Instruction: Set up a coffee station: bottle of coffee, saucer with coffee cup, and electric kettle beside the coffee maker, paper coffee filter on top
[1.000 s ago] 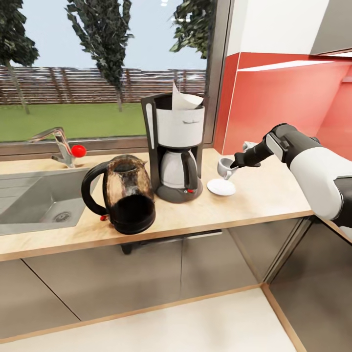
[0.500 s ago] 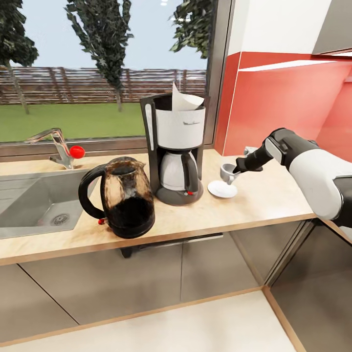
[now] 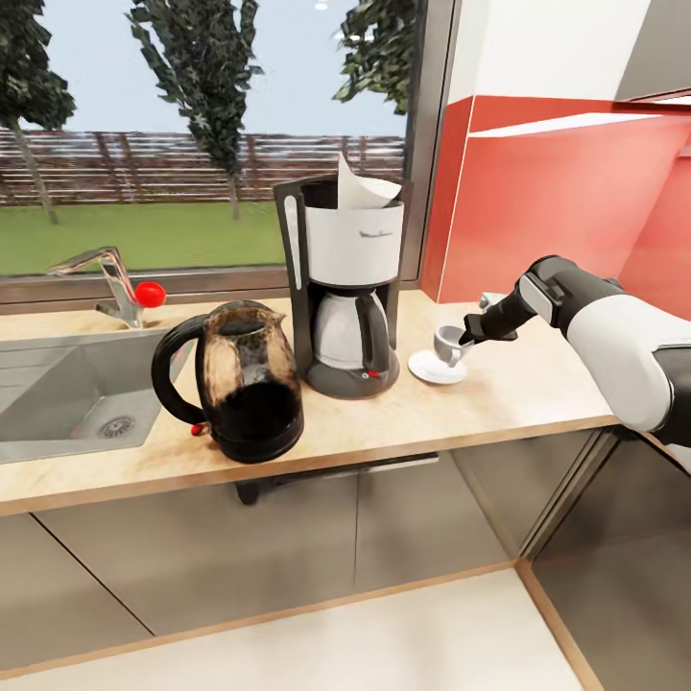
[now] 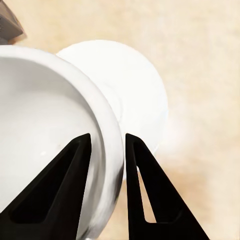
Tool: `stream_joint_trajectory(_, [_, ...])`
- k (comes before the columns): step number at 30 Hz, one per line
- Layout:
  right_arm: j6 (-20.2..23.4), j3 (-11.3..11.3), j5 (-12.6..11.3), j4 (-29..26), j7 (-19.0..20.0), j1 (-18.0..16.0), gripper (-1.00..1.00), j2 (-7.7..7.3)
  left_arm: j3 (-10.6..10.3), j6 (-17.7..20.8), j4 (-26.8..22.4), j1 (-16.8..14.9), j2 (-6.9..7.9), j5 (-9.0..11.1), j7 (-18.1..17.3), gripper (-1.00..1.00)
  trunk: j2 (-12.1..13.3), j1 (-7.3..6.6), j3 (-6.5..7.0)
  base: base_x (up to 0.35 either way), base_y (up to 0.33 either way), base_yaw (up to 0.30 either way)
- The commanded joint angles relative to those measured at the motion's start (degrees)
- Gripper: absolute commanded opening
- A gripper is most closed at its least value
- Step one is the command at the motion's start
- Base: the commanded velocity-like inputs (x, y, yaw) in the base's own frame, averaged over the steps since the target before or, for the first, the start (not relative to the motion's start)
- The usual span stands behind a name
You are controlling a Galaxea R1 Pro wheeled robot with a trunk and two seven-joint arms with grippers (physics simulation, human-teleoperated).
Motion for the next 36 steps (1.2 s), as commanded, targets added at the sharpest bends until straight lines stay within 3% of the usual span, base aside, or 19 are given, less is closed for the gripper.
stream_joint_trajectory(1, [0.1,0.4,0.3,-0.1,0.6,0.0,-1.00,-0.02,-0.3,-0.4,0.1,0.0,0.03,0.4,-0.1,1.00,0.0,0.00,-0.05,0.000,0.000,0.000])
stream_joint_trajectory(9, [0.1,0.4,0.2,-0.1,0.8,0.0,-1.00,-0.02,-0.3,-0.4,0.1,0.0,0.03,0.4,-0.1,1.00,-2.0,1.09,-0.95,0.000,0.000,0.000])
stream_joint_trajectory(12, [0.1,0.3,-0.5,-0.1,0.9,0.0,-1.00,-0.02,-0.3,-0.3,0.1,0.0,0.03,0.3,-0.1,1.00,-2.0,1.09,-0.95,0.000,0.000,0.000])
stream_joint_trajectory(16, [-1.4,0.6,-0.9,-1.0,-0.5,1.3,-1.00,-1.22,-0.3,-0.2,0.1,0.0,0.07,0.4,-0.3,1.00,-2.0,1.09,-0.95,0.000,0.000,0.000])
stream_joint_trajectory(21, [-1.5,0.6,-1.7,-1.0,-2.2,2.4,-1.00,-1.22,-0.3,-0.2,0.1,0.0,0.07,0.4,-0.3,1.00,-2.0,1.09,-0.95,0.000,0.000,0.000])
stream_joint_trajectory(32, [-1.5,0.6,-4.6,-1.0,-2.2,2.4,-1.00,-1.22,-0.3,-0.2,0.1,0.0,0.07,0.4,-0.3,1.00,-2.0,1.09,-0.95,0.000,0.000,0.000])
stream_joint_trajectory(36, [-0.7,0.7,-3.2,-1.8,-1.4,1.4,-1.00,-1.99,-0.3,-0.1,0.2,0.0,0.20,0.4,-0.3,1.00,-2.0,1.09,-0.95,0.000,0.000,0.000])
